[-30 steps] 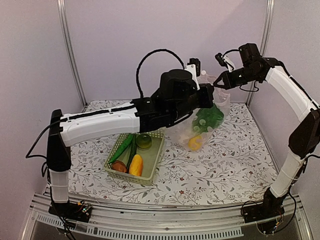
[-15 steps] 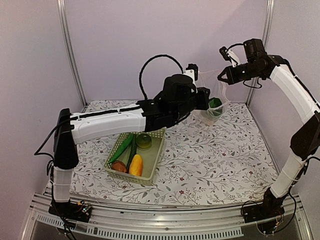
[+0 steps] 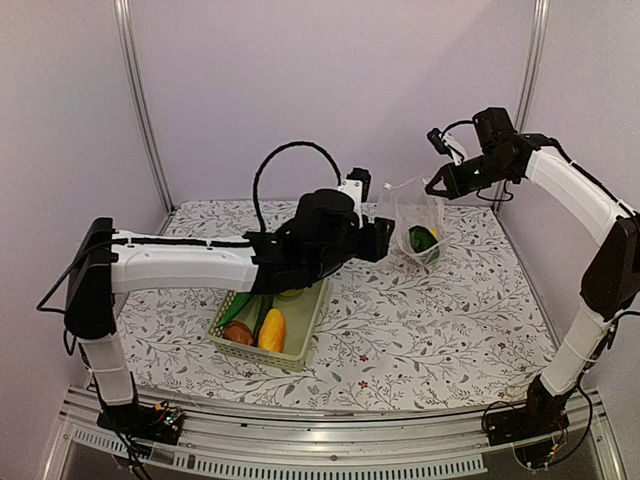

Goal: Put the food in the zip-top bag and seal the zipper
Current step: Adjust the fake vegetable at the center of the board.

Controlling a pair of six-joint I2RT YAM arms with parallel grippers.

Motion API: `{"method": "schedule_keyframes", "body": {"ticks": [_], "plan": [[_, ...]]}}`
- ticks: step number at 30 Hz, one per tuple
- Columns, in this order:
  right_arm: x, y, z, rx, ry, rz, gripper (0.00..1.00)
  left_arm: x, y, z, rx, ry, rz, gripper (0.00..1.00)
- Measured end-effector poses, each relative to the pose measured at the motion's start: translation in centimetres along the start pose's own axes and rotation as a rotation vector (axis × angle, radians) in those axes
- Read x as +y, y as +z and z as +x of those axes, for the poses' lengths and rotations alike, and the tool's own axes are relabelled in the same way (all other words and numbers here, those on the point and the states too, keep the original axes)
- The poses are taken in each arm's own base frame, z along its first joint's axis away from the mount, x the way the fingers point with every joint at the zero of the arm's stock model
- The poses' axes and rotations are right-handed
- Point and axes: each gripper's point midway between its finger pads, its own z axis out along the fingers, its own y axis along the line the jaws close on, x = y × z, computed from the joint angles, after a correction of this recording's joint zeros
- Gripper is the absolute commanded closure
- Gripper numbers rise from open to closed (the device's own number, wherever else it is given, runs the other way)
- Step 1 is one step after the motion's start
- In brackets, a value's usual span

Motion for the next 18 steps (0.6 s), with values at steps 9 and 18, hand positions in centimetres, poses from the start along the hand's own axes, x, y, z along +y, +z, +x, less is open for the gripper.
{"method": "schedule_keyframes", "body": {"ticks": [9,18], "plan": [[1.5,-0.3,0.1,-0.008,-0.004,-0.065,1.0,2.9,-5.0,-4.3,-0.056,0.108,-0.106,0.38],[2.2,-0.2,0.6,-0.001,-0.014,-0.098,1.0,8.8,-6.6,0.7,0.194,0.227,-0.311,0.47]]}}
